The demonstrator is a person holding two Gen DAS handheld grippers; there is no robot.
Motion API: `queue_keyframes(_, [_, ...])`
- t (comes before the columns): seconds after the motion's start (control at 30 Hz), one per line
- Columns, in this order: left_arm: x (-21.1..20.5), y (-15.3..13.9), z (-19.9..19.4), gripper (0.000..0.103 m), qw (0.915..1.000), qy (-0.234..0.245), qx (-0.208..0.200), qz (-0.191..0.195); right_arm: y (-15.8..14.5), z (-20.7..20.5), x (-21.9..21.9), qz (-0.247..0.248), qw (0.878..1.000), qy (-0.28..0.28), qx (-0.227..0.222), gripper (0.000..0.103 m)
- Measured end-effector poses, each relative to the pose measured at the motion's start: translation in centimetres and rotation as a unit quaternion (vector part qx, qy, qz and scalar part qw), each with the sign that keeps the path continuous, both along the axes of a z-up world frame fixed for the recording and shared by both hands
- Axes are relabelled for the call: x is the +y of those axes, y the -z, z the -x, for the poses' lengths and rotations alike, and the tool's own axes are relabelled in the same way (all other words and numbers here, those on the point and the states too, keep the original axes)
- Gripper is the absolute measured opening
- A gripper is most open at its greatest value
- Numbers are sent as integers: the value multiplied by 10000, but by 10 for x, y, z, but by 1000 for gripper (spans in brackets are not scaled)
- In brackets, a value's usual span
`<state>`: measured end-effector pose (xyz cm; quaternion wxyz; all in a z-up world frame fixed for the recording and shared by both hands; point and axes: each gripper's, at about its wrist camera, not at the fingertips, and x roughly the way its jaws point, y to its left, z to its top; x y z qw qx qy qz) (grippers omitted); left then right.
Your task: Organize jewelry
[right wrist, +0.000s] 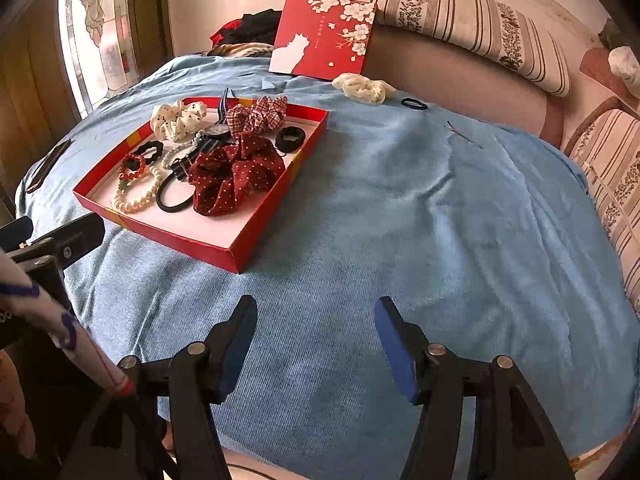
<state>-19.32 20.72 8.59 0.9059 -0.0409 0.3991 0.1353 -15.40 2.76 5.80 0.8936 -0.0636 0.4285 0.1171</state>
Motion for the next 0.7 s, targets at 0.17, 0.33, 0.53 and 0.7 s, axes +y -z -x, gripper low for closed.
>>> queue_keyframes(0.17, [3, 2, -1, 103, 9999, 8, 69, 108, 0, -1, 2, 56, 10000, 36, 33, 66])
queue_keyframes(0.33, [3, 5, -1, 103, 9998, 4, 121, 131, -2, -1, 2, 70, 10000, 66, 6, 67])
queue_keyframes(0.53, [5, 8, -2, 103, 9997, 33, 185, 185, -2, 0, 4, 108, 9999, 66, 6, 68])
queue_keyframes(0.7, [6, 11, -4, 103, 9995, 62, 232, 205, 0, -1, 6, 138, 9999, 58, 33, 68])
